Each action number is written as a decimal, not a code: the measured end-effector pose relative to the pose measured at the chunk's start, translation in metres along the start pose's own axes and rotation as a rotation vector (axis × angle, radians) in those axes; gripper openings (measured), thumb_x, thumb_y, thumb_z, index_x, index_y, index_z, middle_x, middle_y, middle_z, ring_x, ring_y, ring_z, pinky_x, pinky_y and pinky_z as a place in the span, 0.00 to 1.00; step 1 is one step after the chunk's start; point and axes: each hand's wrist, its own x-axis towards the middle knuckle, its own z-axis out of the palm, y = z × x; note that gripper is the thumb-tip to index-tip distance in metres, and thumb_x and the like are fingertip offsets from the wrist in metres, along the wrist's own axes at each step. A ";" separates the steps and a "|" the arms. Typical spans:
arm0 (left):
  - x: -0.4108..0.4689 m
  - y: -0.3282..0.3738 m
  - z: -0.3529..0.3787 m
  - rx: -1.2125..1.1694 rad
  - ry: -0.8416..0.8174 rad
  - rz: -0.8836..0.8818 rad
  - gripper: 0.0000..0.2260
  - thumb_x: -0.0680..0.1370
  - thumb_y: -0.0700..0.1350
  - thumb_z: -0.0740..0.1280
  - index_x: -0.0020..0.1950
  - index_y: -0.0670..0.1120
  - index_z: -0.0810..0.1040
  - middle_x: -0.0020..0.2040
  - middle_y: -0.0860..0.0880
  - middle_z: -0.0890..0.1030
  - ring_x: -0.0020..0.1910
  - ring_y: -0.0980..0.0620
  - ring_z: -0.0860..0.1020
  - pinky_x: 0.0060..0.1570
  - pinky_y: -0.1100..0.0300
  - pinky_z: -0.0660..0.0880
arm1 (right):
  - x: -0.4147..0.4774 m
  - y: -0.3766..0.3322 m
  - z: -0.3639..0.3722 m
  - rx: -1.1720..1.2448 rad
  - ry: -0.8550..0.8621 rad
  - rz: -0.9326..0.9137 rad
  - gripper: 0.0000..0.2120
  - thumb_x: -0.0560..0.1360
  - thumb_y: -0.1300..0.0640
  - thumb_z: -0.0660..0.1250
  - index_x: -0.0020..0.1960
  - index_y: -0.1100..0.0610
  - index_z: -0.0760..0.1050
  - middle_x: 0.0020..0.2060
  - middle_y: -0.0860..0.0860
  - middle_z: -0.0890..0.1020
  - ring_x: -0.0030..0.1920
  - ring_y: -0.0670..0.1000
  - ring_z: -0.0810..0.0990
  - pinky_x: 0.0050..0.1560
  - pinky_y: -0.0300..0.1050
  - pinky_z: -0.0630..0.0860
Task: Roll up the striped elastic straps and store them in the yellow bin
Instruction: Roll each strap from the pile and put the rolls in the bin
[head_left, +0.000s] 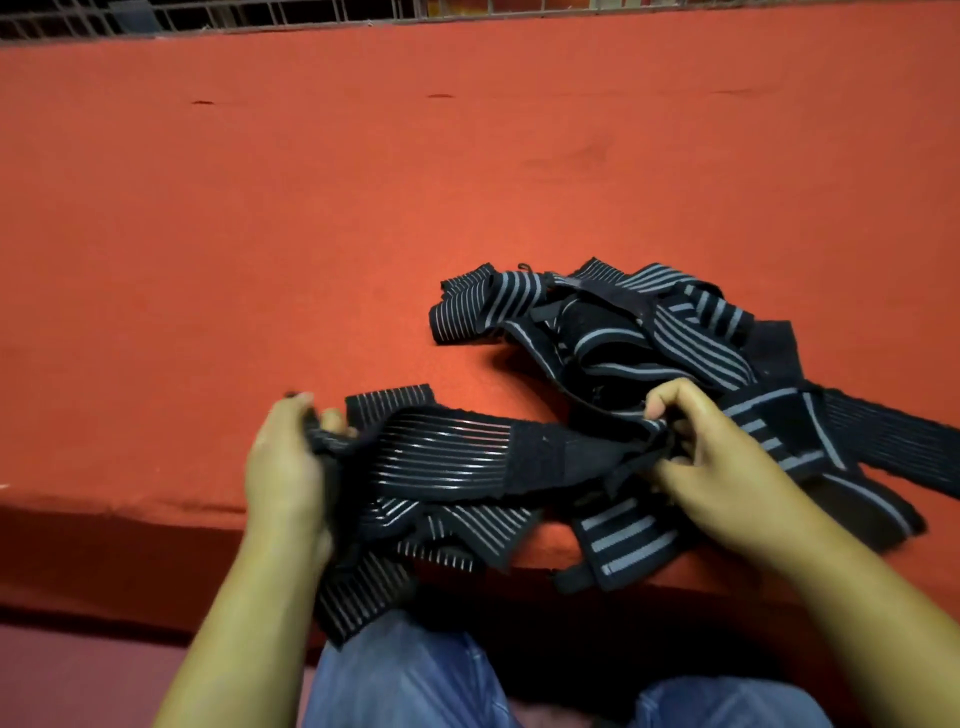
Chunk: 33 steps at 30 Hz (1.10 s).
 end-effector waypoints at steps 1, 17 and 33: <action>-0.001 0.000 0.013 0.170 -0.085 0.087 0.07 0.81 0.47 0.68 0.44 0.53 0.73 0.33 0.54 0.77 0.32 0.54 0.74 0.35 0.55 0.73 | 0.001 0.000 0.000 0.027 0.004 -0.016 0.13 0.77 0.59 0.73 0.52 0.47 0.70 0.36 0.45 0.79 0.34 0.46 0.72 0.38 0.49 0.71; -0.032 -0.009 0.099 1.159 -0.517 0.702 0.06 0.76 0.53 0.66 0.51 0.57 0.79 0.34 0.56 0.80 0.40 0.55 0.80 0.48 0.53 0.70 | -0.002 -0.011 0.011 0.149 0.141 0.090 0.17 0.71 0.43 0.78 0.49 0.49 0.74 0.40 0.42 0.83 0.40 0.42 0.83 0.42 0.37 0.76; -0.006 -0.012 0.074 0.518 -0.340 0.180 0.13 0.79 0.38 0.62 0.50 0.53 0.83 0.46 0.55 0.86 0.48 0.54 0.83 0.52 0.53 0.80 | 0.008 0.014 0.015 0.191 0.231 0.151 0.11 0.81 0.65 0.69 0.48 0.50 0.82 0.44 0.45 0.85 0.47 0.45 0.83 0.53 0.39 0.76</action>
